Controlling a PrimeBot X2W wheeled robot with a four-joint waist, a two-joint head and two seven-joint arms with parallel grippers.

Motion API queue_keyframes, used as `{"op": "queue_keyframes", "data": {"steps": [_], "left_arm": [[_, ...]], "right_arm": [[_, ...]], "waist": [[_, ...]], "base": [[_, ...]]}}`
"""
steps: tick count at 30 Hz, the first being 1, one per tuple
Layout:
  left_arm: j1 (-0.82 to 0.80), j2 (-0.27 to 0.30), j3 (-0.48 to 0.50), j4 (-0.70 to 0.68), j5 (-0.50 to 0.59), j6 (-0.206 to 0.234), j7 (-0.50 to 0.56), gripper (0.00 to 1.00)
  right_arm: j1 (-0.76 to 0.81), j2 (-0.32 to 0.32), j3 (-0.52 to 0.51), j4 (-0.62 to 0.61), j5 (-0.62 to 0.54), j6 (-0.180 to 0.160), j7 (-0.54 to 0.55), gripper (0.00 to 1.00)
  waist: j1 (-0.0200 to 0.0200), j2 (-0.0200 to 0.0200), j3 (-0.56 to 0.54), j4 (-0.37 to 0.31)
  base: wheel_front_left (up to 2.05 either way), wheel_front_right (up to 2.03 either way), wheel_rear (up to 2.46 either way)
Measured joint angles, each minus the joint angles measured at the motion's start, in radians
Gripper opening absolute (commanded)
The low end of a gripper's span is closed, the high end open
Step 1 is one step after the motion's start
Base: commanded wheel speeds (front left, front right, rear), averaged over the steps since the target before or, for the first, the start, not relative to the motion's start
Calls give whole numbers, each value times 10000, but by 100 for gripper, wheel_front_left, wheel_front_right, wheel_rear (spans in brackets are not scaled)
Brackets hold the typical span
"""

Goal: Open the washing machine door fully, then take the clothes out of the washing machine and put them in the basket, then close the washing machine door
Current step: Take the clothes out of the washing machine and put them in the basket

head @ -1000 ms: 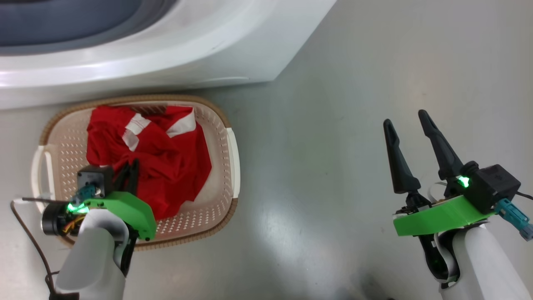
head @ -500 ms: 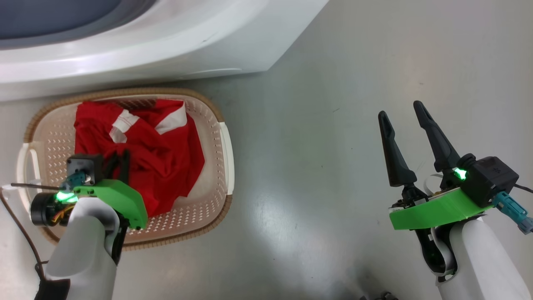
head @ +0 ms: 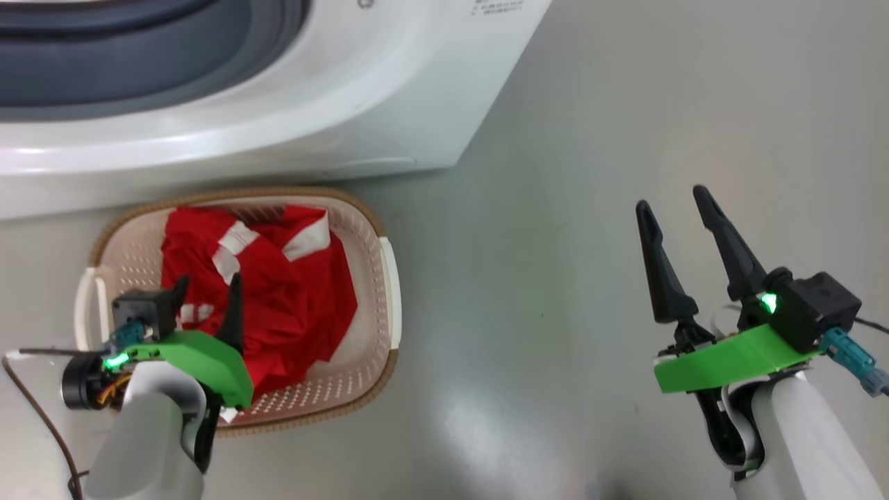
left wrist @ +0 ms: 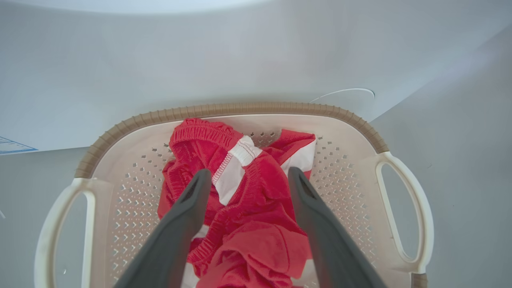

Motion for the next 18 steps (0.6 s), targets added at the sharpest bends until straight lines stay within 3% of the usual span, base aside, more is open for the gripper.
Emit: {"op": "queue_keyframes", "data": {"steps": [18], "left_arm": [[1850,-81,125,-3183,-77,0,0,100]], "right_arm": [[776,-19,-247,353,-88,0,0,100]], "waist": [[0,0,-1909,471]], "base": [[0,0,0]]}}
